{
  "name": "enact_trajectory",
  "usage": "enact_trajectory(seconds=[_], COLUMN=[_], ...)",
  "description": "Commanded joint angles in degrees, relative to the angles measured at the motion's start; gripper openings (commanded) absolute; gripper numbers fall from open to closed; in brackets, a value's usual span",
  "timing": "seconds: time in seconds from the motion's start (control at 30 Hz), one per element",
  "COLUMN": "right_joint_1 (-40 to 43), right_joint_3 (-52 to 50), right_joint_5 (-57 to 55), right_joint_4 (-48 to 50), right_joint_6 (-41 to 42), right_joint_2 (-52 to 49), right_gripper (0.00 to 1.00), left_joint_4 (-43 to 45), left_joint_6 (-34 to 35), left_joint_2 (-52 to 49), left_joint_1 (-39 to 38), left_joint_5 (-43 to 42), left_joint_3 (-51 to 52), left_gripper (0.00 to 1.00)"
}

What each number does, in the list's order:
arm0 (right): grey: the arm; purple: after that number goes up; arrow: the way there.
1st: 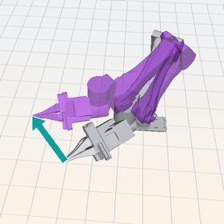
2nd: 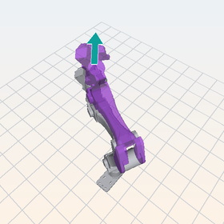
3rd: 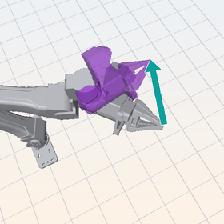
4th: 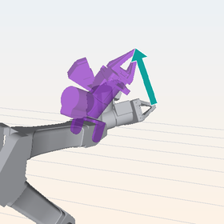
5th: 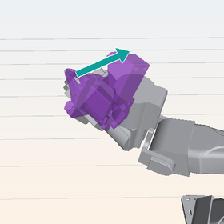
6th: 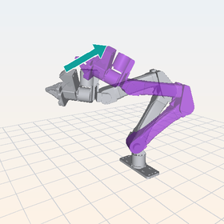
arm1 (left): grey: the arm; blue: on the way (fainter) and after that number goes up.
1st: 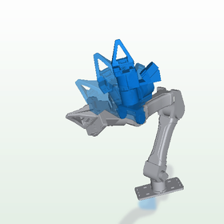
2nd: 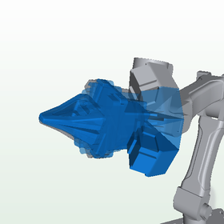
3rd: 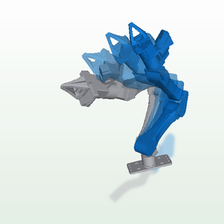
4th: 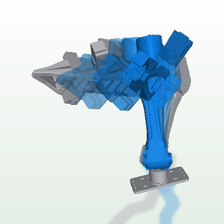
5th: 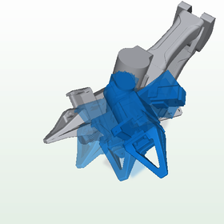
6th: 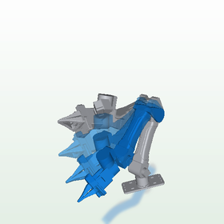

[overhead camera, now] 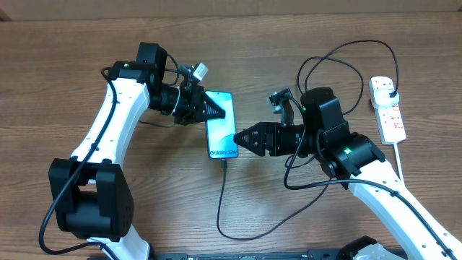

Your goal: Plug charger to phone and switch on socket

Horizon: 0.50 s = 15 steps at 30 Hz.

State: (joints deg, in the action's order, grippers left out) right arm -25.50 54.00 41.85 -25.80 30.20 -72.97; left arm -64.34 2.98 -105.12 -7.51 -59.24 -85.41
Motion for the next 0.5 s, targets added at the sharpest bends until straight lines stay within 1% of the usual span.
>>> enact_trajectory(seconds=[0.0, 0.2, 0.47], right_joint_1=[0.28, 0.28, 0.28], right_joint_3=[0.81, 0.81, 0.79], right_joint_5=[-3.69, -5.81, -6.47], right_joint_4=[-2.01, -6.21, -10.10], right_joint_6=[-0.20, -0.07, -0.09], right_joint_2=[0.28, 0.28, 0.24], right_gripper=[0.64, 0.64, 0.64], left_joint_4=[-0.55, 1.25, 4.87], left_joint_6=[-3.26, -3.48, -3.61], left_joint_2=[0.07, -3.74, -12.96], left_joint_1=[0.09, 0.09, 0.11], left_joint_5=[9.40, 12.09, 10.80], left_joint_3=[-0.02, -0.02, -0.02], left_gripper=[0.04, 0.04, 0.04])
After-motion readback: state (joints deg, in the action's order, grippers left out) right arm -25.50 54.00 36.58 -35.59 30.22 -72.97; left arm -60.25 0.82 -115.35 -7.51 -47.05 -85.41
